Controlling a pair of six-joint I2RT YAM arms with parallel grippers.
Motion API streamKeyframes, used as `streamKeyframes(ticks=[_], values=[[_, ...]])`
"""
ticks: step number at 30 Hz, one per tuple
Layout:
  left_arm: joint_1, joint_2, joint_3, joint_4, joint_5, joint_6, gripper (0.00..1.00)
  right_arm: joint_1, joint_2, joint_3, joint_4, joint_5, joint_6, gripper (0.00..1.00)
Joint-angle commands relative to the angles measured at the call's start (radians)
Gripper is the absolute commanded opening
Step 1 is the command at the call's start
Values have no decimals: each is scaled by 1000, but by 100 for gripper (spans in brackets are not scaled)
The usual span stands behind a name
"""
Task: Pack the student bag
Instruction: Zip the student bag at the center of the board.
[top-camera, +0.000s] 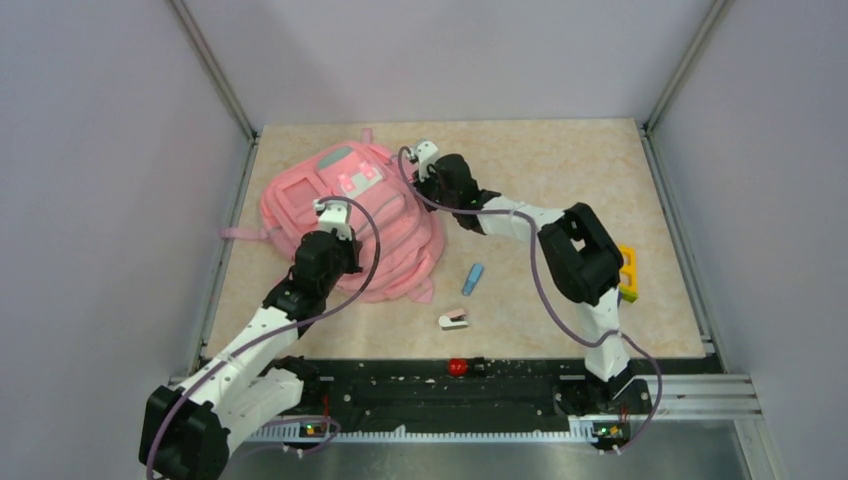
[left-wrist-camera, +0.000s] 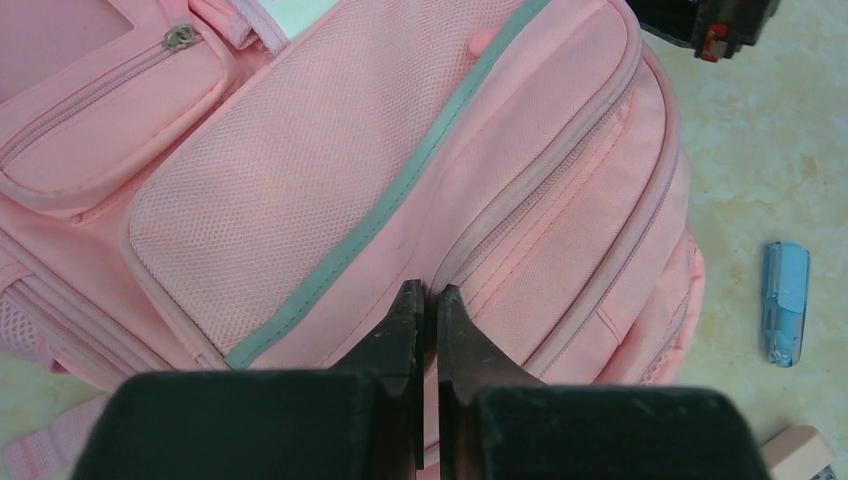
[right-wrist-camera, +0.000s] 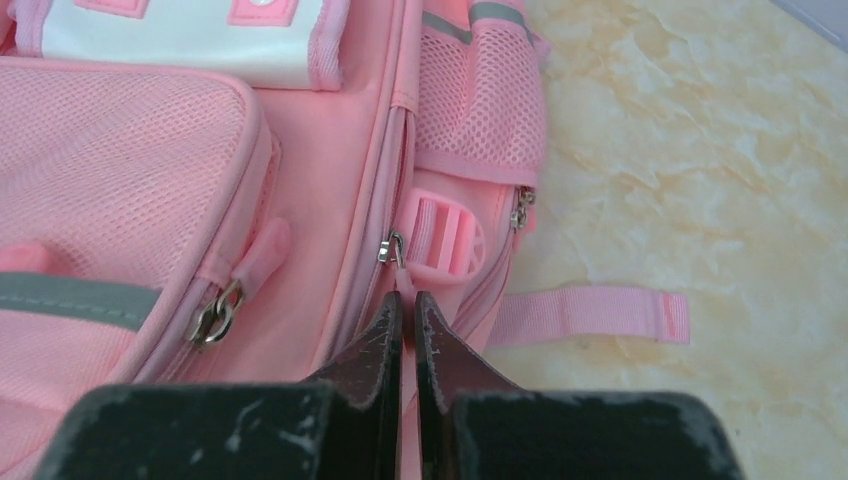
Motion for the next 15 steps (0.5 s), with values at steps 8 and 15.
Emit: streamKeyframes(ticks=[8,15], values=[[17,-28,31,-44,18,9,0,-57,86,187,-50,-69,-64,11],[17,-112,62,-145,-10,-184,43,-92,-67,133,-146,-26,-17,59]])
